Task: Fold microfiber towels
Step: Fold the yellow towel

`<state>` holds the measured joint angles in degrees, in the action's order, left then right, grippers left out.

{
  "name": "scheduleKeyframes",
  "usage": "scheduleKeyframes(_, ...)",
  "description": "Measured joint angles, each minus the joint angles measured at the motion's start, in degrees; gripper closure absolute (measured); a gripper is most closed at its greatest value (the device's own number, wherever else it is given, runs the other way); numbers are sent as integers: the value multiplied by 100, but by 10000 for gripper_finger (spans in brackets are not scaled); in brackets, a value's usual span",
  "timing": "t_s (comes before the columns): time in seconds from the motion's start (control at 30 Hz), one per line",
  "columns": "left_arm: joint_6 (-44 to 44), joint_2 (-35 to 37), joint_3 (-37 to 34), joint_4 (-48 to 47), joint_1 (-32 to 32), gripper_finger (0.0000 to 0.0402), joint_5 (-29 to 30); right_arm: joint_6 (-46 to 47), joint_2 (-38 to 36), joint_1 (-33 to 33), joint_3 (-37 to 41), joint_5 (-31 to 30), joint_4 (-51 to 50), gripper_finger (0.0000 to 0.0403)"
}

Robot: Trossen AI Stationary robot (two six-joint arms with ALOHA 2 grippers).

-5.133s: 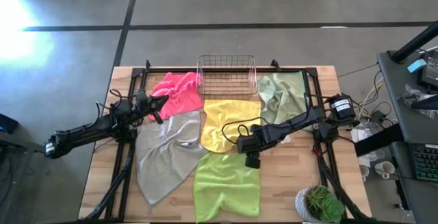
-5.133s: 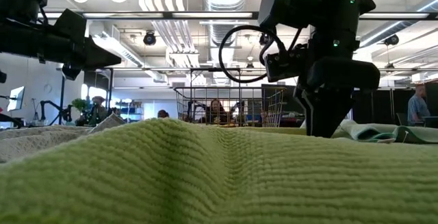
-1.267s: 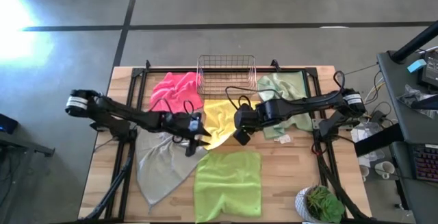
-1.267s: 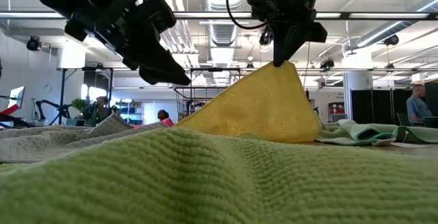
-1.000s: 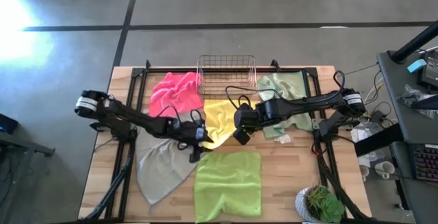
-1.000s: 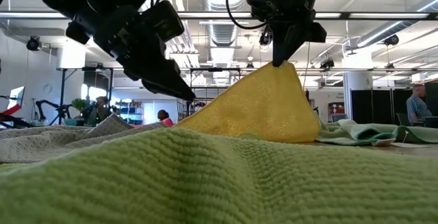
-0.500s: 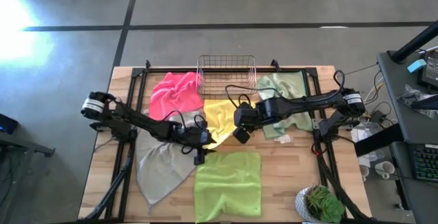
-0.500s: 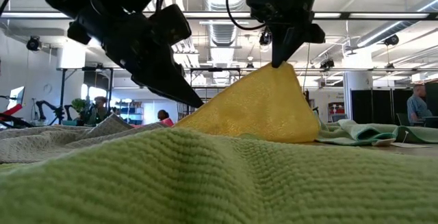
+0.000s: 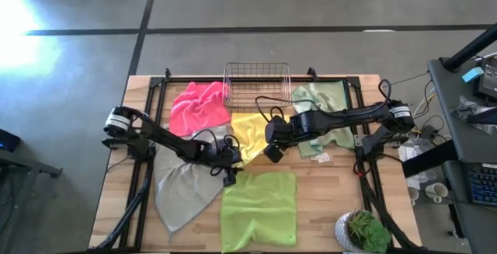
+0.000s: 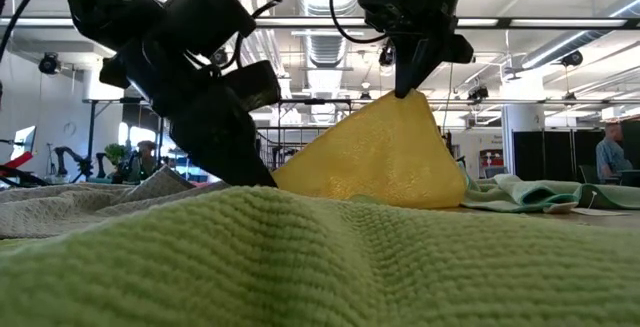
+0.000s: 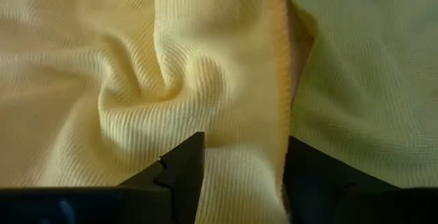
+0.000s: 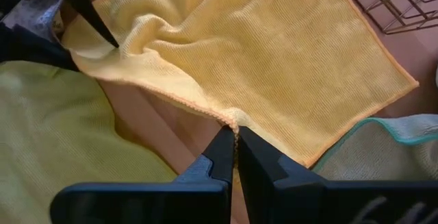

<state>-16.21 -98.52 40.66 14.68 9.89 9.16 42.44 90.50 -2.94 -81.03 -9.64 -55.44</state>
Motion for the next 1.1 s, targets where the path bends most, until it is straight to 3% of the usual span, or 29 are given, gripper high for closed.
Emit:
scheduleKeyframes(0.3, -182, 93, 0, -242, 21, 248, 38, 2, 0, -2, 0, 56, -5, 394)
scheduleKeyframes(0.67, -149, 433, 0, -314, 31, 392, 15, 2, -7, -14, 2, 230, -143, 394)
scheduleKeyframes(0.83, -95, 779, 65, -600, 28, 395, -153, -52, -34, -74, 4, 429, -409, 394)
scheduleKeyframes(1.1, 853, 1458, 796, -2155, 24, 401, -257, 28, -347, -243, 4, 574, -614, 394)
